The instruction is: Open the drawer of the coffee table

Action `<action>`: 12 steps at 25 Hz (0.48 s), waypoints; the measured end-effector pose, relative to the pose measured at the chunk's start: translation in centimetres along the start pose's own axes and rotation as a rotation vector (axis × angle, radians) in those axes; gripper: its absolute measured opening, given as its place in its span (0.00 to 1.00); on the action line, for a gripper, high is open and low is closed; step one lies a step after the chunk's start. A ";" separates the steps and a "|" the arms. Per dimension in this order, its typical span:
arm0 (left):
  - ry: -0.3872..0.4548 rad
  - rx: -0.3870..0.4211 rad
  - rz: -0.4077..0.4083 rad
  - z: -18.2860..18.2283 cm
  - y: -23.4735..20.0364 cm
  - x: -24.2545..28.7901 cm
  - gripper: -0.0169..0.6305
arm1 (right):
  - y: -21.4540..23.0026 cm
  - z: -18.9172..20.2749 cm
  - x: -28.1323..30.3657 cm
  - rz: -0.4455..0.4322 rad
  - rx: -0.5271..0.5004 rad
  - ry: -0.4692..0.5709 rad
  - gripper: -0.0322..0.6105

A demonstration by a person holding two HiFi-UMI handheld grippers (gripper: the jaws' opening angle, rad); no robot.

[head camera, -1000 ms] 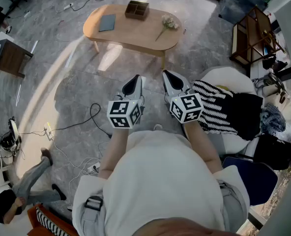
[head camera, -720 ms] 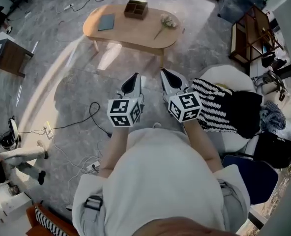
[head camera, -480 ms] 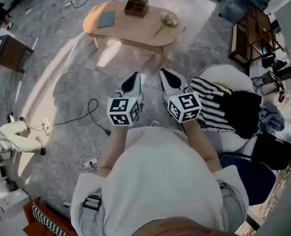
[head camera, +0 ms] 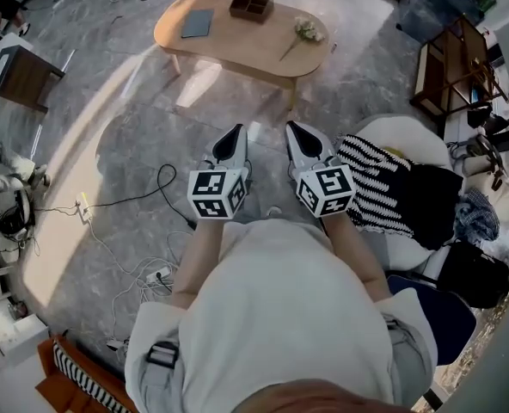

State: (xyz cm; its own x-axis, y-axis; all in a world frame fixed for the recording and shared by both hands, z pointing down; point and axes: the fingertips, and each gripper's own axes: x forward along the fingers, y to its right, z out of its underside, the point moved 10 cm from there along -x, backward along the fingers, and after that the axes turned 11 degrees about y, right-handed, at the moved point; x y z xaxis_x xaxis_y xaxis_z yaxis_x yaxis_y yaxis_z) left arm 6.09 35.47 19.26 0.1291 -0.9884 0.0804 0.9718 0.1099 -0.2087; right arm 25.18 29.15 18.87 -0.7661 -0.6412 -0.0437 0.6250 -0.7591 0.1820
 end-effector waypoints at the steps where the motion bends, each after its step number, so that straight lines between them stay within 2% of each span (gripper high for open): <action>1: -0.001 -0.003 -0.002 -0.1 -0.4 0.3 0.03 | 0.1 0.0 0.6 -0.003 0.002 0.000 0.05; 7: 0.008 -0.008 0.007 -0.7 -2.9 3.3 0.03 | 1.5 0.0 4.5 -0.008 0.024 0.007 0.05; 12: 0.000 -0.005 0.030 -1.3 -6.6 7.6 0.03 | 2.8 0.7 9.3 -0.008 0.040 -0.001 0.05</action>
State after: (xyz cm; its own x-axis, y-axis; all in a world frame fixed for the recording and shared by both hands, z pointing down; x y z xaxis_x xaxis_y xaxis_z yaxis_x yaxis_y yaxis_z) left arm 0.44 27.08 20.00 0.1578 -0.9847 0.0738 0.9665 0.1387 -0.2160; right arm 19.68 21.09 19.63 -0.7712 -0.6351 -0.0447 0.6125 -0.7592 0.2203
